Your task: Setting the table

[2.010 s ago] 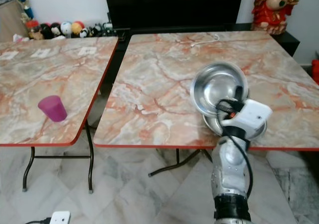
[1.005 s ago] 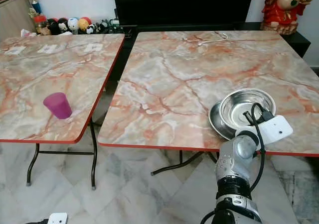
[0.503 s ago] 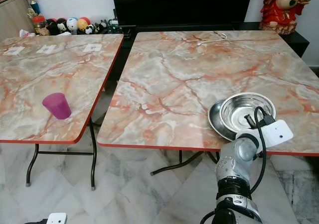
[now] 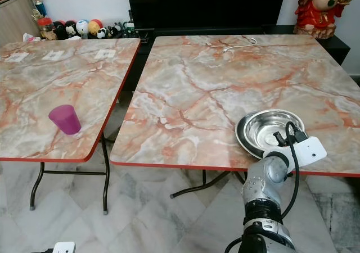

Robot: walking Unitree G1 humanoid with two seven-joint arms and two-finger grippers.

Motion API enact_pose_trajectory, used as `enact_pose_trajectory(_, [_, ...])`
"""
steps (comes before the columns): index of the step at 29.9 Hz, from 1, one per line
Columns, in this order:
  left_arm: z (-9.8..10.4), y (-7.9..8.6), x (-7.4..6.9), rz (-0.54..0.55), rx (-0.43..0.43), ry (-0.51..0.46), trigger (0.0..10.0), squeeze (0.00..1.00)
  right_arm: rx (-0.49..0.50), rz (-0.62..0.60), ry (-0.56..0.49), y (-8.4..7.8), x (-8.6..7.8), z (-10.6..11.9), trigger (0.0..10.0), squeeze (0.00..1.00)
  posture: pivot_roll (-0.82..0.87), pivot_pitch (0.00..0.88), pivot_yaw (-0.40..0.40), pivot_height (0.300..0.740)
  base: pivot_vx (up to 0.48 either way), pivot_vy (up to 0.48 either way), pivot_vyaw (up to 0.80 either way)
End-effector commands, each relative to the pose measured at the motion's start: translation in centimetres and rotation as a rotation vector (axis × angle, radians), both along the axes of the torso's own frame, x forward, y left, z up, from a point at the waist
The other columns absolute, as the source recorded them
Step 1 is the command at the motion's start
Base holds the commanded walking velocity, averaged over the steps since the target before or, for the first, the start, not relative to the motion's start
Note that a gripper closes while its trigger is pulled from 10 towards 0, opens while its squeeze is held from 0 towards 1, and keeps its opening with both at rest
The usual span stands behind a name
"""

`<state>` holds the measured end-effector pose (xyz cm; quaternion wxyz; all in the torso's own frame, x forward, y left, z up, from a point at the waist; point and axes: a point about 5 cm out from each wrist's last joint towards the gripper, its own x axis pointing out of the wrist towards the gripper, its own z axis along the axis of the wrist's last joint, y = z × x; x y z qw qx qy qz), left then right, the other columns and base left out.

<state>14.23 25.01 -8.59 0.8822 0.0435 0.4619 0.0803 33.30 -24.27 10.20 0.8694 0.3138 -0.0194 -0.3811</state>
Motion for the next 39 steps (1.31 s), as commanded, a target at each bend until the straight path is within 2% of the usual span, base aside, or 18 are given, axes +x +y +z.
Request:
enact_pose_trajectory(1, [-0.1, 0.3, -0.4, -0.020, 0.014, 0.022, 10.0, 0.00, 0.015, 0.003, -0.006, 0.3, 0.4, 0.3, 10.0, 0.00, -0.07, 0.000, 0.064, 0.740, 0.000, 0.000, 0.00])
enact_pose_trajectory(16, [0.1, -0.6, 0.9, -0.030, 0.013, 0.011, 10.0, 0.00, -0.031, -0.019, 0.011, 0.0, 0.2, 0.5, 10.0, 0.00, -0.07, 0.000, 0.062, 0.740, 0.000, 0.000, 0.00])
enact_pose_trajectory(21, [0.1, -0.4, 0.6, -0.025, 0.016, 0.012, 10.0, 0.00, -0.031, -0.031, 0.019, -0.3, 0.1, 0.4, 10.0, 0.00, -0.08, 0.000, 0.060, 0.740, 0.000, 0.000, 0.00])
enact_pose_trajectory(22, [0.0, -0.4, 0.6, -0.025, 0.016, 0.013, 10.0, 0.00, -0.029, -0.028, 0.015, -0.3, 0.1, 0.4, 10.0, 0.27, -0.08, 0.000, 0.059, 0.740, 0.000, 0.000, 0.00])
enact_pose_trajectory(23, [0.0, -0.4, 0.6, -0.025, 0.016, 0.013, 10.0, 0.00, -0.029, -0.028, 0.015, -0.3, 0.1, 0.4, 10.0, 0.27, -0.08, 0.000, 0.059, 0.740, 0.000, 0.000, 0.00])
enact_pose_trajectory(24, [0.0, -0.4, 0.6, -0.025, 0.015, 0.013, 10.0, 0.00, -0.029, -0.024, 0.009, -0.3, 0.1, 0.5, 10.0, 1.00, -0.07, 0.000, 0.058, 0.740, 0.000, 0.000, 0.00])
enact_pose_trajectory(28, [0.0, -0.4, 0.6, -0.025, 0.016, 0.013, 10.0, 0.00, -0.031, -0.024, 0.010, -0.2, 0.2, 0.5, 10.0, 1.00, -0.08, 0.000, 0.058, 0.740, 0.000, 0.000, 0.00])
enact_pose_trajectory(29, [0.0, -0.4, 0.6, -0.025, 0.016, 0.013, 10.0, 0.00, -0.030, -0.025, 0.012, -0.2, 0.2, 0.5, 10.0, 0.25, -0.07, 0.000, 0.058, 0.740, 0.000, 0.000, 0.00])
enact_pose_trajectory(30, [0.0, -0.4, 0.6, -0.025, 0.016, 0.013, 10.0, 0.00, -0.030, -0.025, 0.013, -0.2, 0.2, 0.5, 10.0, 0.25, -0.07, 0.000, 0.058, 0.740, 0.000, 0.000, 0.00])
enact_pose_trajectory(31, [0.0, -0.4, 0.6, -0.024, 0.016, 0.013, 10.0, 0.00, -0.030, -0.025, 0.015, -0.2, 0.2, 0.5, 10.0, 0.00, -0.07, 0.000, 0.058, 0.740, 0.000, 0.000, 0.00])
enact_pose_trajectory(39, [0.0, -0.4, 0.6, -0.024, 0.016, 0.012, 10.0, 0.00, -0.032, -0.037, 0.032, -0.4, 0.0, 0.3, 10.0, 0.00, -0.08, 0.000, 0.059, 0.740, 0.000, 0.000, 0.00])
